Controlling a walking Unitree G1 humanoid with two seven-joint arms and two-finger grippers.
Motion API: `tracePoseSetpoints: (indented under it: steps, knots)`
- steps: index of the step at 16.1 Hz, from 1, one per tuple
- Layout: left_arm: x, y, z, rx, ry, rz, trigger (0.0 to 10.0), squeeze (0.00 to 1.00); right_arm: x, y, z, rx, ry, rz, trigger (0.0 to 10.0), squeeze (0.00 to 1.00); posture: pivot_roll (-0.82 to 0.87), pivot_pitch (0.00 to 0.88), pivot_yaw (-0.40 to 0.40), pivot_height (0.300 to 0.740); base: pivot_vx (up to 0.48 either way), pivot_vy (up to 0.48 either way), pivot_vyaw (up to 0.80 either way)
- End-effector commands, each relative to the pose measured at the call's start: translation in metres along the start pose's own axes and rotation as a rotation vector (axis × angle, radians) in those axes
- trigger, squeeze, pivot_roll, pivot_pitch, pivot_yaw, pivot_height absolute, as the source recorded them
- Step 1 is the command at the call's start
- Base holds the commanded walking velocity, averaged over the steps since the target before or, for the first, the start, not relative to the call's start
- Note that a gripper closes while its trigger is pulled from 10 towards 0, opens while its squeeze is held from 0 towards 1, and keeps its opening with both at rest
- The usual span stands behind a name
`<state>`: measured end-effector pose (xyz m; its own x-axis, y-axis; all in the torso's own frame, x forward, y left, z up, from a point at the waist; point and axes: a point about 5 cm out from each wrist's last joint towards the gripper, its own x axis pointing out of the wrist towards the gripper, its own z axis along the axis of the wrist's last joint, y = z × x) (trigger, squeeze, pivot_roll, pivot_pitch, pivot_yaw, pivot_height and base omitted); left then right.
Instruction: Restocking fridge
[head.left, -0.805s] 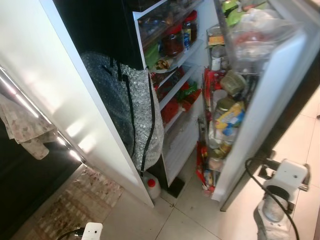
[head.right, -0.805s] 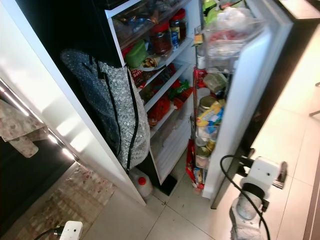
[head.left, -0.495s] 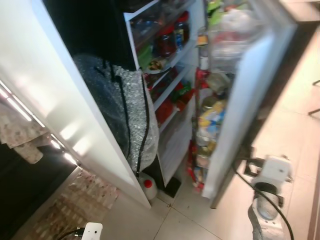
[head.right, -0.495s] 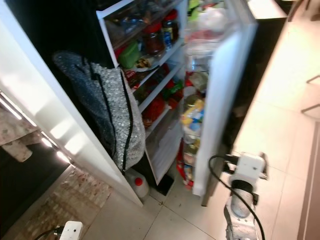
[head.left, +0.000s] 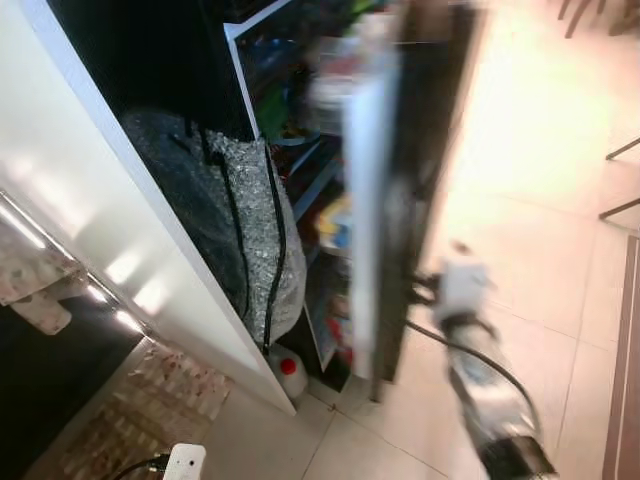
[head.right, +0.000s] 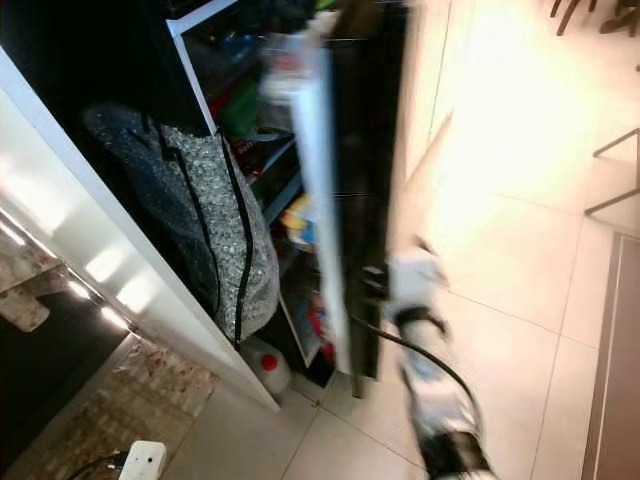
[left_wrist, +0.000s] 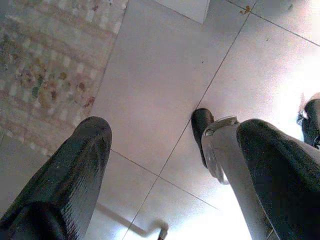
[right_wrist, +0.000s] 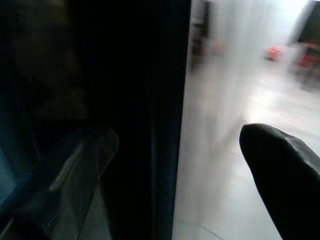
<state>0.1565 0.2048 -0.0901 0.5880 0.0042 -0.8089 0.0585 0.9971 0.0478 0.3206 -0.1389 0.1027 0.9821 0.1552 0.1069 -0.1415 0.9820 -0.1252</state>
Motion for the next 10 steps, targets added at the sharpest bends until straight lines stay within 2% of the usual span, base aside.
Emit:
tracePoseSetpoints:
  steps: [1,3,5,7,10]
  knots:
    - [-0.002,0.004,-0.006,0.001,0.019,0.018,10.0,0.00,0.011,0.036,0.014,0.021,-0.052,0.178,10.0,0.00,-0.03,0.059,0.124,0.740,0.000,0.000,0.00]
    - [-0.002,0.003,-0.005,-0.003,0.016,0.020,10.0,0.00,0.013,0.065,0.020,0.021,-0.065,0.342,10.0,0.00,-0.02,0.053,0.117,0.740,0.000,0.000,0.00]
    - [-0.001,0.003,-0.005,-0.011,0.013,0.024,10.0,0.00,0.011,0.088,0.026,0.051,-0.087,0.439,10.0,0.00,-0.02,0.050,0.111,0.740,0.000,0.000,0.00]
    - [-0.001,0.002,-0.005,-0.014,0.012,0.025,10.0,0.00,0.007,0.094,0.025,0.081,-0.075,0.464,10.0,0.00,-0.01,0.048,0.107,0.740,0.000,0.000,0.00]
    - [-0.001,0.002,-0.004,-0.012,0.014,0.024,10.0,0.00,0.002,0.091,0.015,0.087,-0.043,0.489,10.0,0.00,-0.03,0.044,0.106,0.740,0.000,0.000,0.00]
